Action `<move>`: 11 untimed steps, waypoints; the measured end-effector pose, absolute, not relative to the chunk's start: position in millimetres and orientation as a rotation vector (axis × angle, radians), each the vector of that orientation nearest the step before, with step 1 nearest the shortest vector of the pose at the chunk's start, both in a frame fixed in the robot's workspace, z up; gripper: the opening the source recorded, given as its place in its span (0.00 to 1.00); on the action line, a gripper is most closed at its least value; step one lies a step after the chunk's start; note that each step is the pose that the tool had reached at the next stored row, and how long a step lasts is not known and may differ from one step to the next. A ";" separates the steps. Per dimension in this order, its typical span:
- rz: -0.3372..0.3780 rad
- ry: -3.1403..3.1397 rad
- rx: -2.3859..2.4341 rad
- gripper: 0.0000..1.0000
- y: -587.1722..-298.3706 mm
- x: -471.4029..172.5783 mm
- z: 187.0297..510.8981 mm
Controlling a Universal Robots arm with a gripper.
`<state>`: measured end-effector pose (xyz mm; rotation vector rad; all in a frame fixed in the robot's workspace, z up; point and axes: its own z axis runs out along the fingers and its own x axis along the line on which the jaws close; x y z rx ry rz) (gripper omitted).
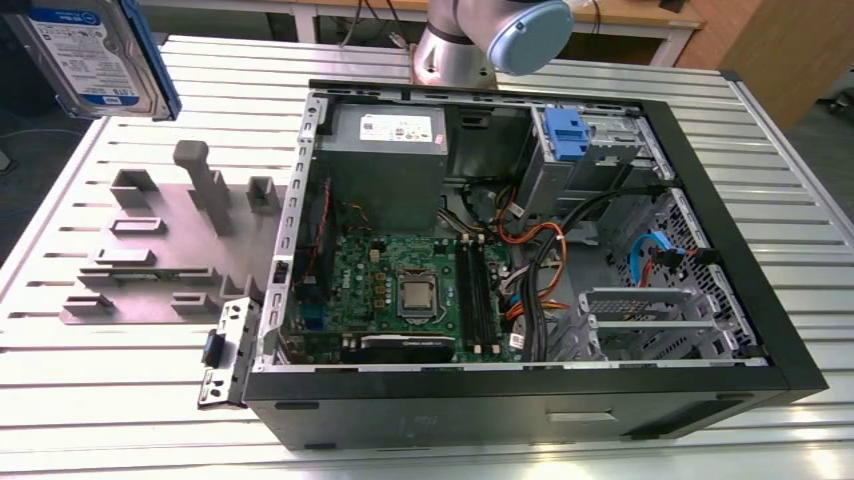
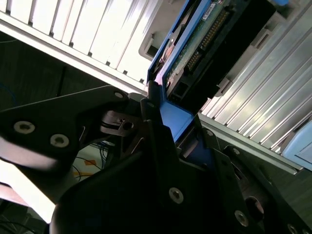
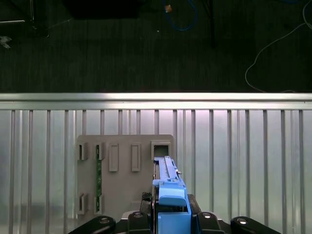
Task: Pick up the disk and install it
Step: 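Pick up the disk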
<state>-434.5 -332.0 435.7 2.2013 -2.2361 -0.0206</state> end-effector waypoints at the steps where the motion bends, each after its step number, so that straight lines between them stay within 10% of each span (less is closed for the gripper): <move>1: -0.021 -2.236 2.201 0.36 -332.0 -434.5 436.0; 11: -0.021 -2.236 2.201 0.36 -332.0 -434.5 438.7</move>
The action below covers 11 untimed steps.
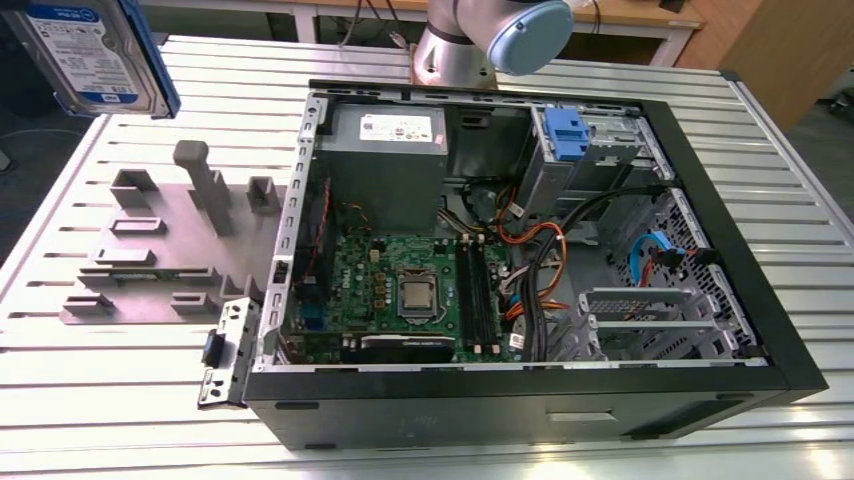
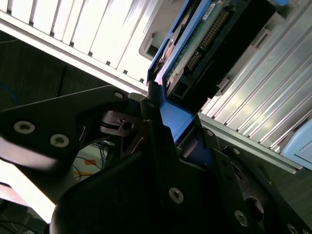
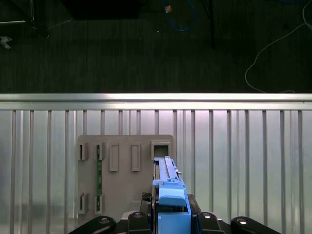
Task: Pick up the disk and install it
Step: 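Pick up the disk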
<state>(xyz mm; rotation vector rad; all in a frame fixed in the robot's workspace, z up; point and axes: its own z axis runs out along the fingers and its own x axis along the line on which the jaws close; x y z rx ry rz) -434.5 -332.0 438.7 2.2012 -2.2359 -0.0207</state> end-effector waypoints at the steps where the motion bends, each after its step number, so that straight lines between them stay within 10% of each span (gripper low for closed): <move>1: -0.021 -2.236 2.201 0.36 -332.0 -434.5 438.9; 11: -0.021 -2.236 2.201 0.36 -332.0 -434.5 441.6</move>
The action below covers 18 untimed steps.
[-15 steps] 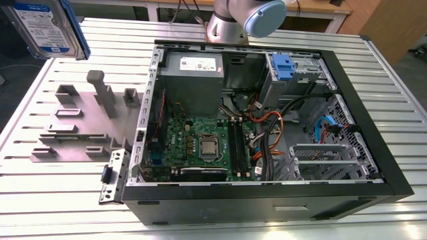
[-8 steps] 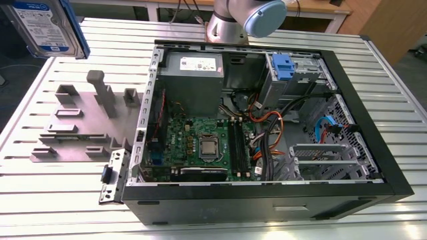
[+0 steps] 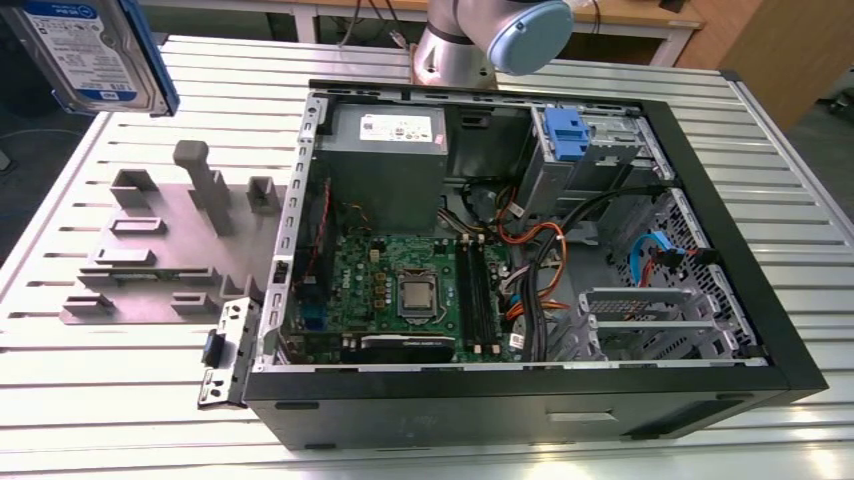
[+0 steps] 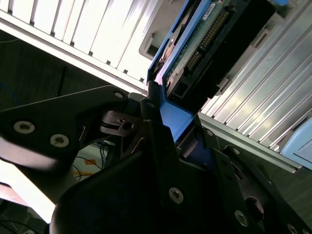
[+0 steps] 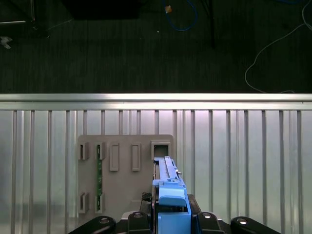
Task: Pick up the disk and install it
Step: 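Pick up the disk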
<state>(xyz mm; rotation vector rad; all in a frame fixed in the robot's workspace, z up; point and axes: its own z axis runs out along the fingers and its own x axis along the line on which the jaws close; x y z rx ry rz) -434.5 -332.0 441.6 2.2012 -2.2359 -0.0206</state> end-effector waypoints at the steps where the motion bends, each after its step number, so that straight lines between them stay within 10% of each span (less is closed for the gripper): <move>1: -0.021 -2.236 2.201 0.36 -332.0 -434.5 441.7; 18: -0.021 -2.236 2.201 0.36 -332.0 -434.5 445.7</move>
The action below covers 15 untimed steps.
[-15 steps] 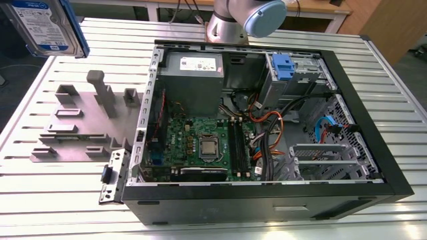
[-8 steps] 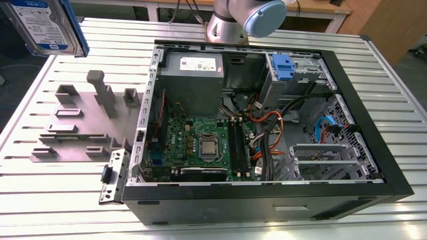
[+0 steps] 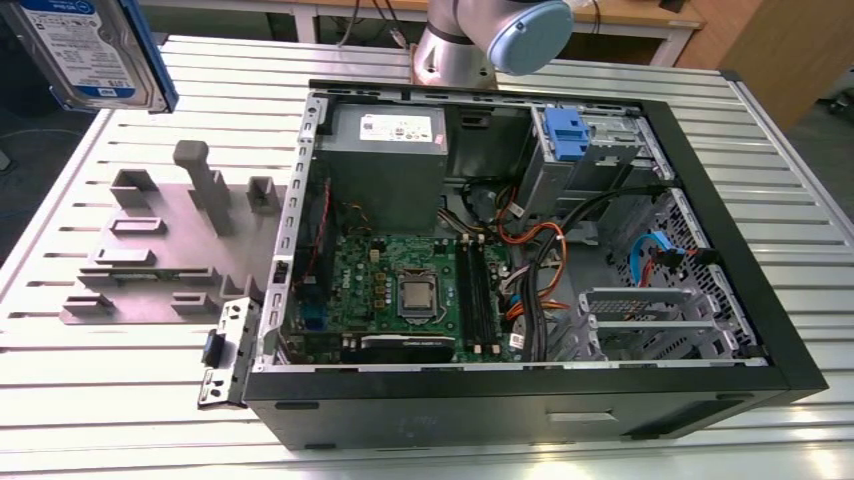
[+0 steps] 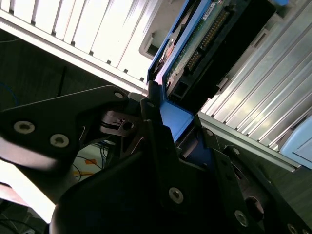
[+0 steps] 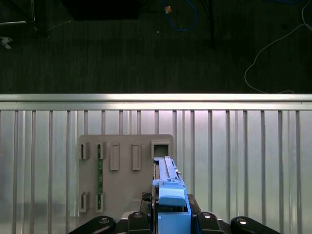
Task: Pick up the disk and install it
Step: 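Pick up the disk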
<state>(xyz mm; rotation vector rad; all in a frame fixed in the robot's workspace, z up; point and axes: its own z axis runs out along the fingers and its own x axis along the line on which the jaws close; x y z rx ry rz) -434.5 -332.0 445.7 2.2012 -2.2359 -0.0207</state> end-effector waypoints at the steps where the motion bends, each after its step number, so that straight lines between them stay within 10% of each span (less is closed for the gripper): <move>1: -0.021 -2.236 2.201 0.36 -332.0 -434.5 445.9; 15: -0.021 -2.236 2.201 0.36 -332.0 -434.5 449.9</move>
